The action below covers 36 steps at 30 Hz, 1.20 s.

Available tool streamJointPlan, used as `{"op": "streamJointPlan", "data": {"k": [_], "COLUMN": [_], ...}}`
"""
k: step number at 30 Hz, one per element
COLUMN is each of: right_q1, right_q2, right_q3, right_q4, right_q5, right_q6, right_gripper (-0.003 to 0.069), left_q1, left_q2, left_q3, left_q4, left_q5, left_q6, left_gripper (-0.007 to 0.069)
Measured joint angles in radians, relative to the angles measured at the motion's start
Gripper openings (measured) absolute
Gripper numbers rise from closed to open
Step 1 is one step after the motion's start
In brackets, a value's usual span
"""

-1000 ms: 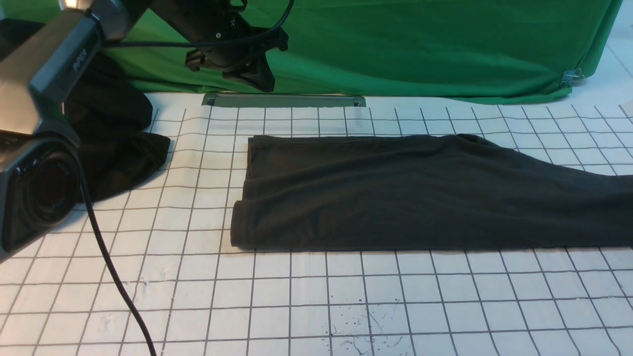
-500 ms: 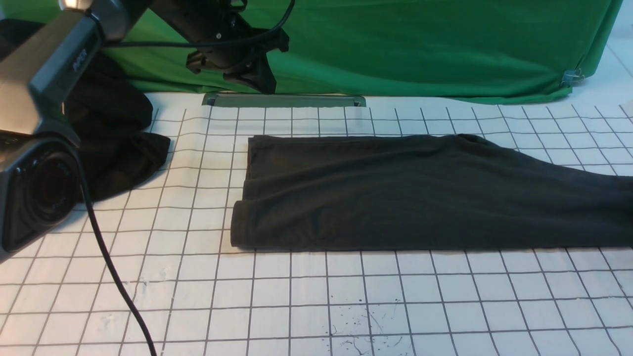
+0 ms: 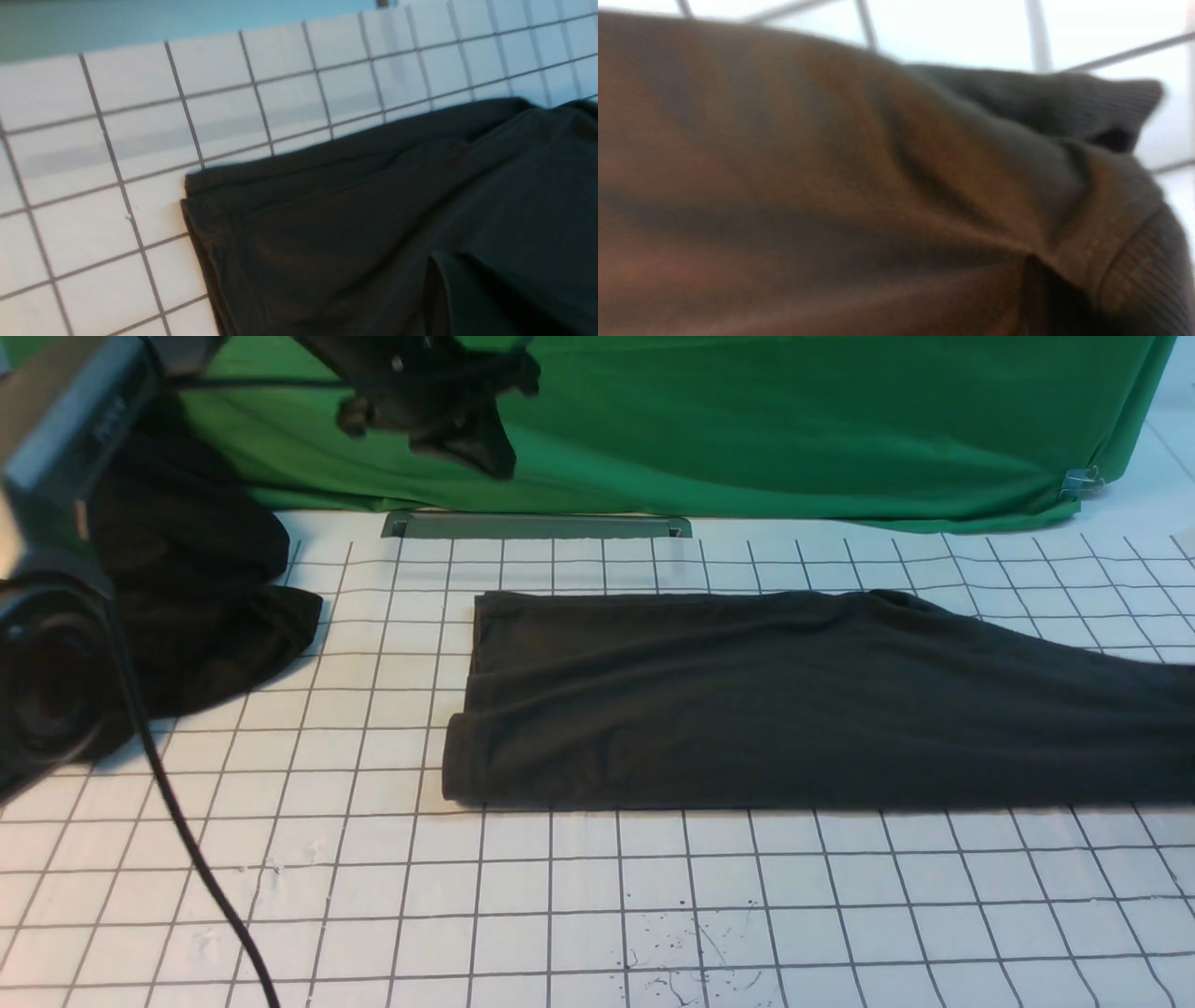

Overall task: Fold a long-sleeved shirt over a white checkered tablecloth.
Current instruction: 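Fold the right end of the dark garment over onto its left end with the right gripper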

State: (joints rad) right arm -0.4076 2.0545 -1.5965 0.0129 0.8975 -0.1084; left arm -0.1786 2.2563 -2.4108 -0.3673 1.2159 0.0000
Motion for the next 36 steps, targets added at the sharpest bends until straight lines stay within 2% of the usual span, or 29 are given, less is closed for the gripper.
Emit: {"op": "streamJointPlan", "data": {"k": [6,8,13,18,20,23,24,25,28,34,36], "right_q1": [-0.027,-0.022,0.067,0.323,0.457,0.582,0.685,0.695,0.857,1.01,1.026], "right_q2": [-0.138,-0.197,-0.307,-0.336,-0.321,-0.294,-0.262,-0.252,-0.15,0.01,0.033], "right_q3": [-0.092,-0.107,-0.113,-0.114,-0.114,-0.114,-0.114,-0.114,-0.114,-0.114,-0.114], "right_q4": [-0.001,0.044,0.169,0.205,0.206,0.207,0.208,0.208,0.216,0.216,0.216], "right_q5": [0.102,0.135,0.237,0.264,0.236,0.18,0.108,0.099,-0.07,-0.3,-0.336], "right_q6": [0.007,0.008,0.008,0.093,0.153,0.203,0.244,0.248,0.32,0.38,0.386], "right_gripper": [0.0011,0.0011,0.0011,0.0011,0.0011,0.0011,0.0013,0.0013,0.0016,0.0042,0.0056], "left_q1": [0.0,0.0,0.018,0.084,0.115,0.144,0.154,0.154,0.156,0.156,0.156], "left_q2": [-0.118,-0.16,-0.257,-0.337,-0.354,-0.358,-0.358,-0.358,-0.358,-0.36,-0.361], "left_q3": [0.042,0.115,0.337,0.516,0.563,0.591,0.61,0.61,0.633,0.637,0.637], "left_q4": [0.024,0.021,0.002,-0.035,-0.054,-0.08,-0.092,-0.094,-0.108,-0.116,-0.116], "left_q5": [-0.002,-0.002,0.0,0.004,0.004,0.003,0.0,0.0,0.0,0.0,0.0], "left_q6": [0.035,0.06,0.119,0.171,0.187,0.188,0.196,0.197,0.233,0.241,0.241], "left_gripper": [0.0003,0.0003,0.0003,0.0003,0.0003,0.0003,0.0003,0.0003,0.0003,0.0003,0.0003]}}
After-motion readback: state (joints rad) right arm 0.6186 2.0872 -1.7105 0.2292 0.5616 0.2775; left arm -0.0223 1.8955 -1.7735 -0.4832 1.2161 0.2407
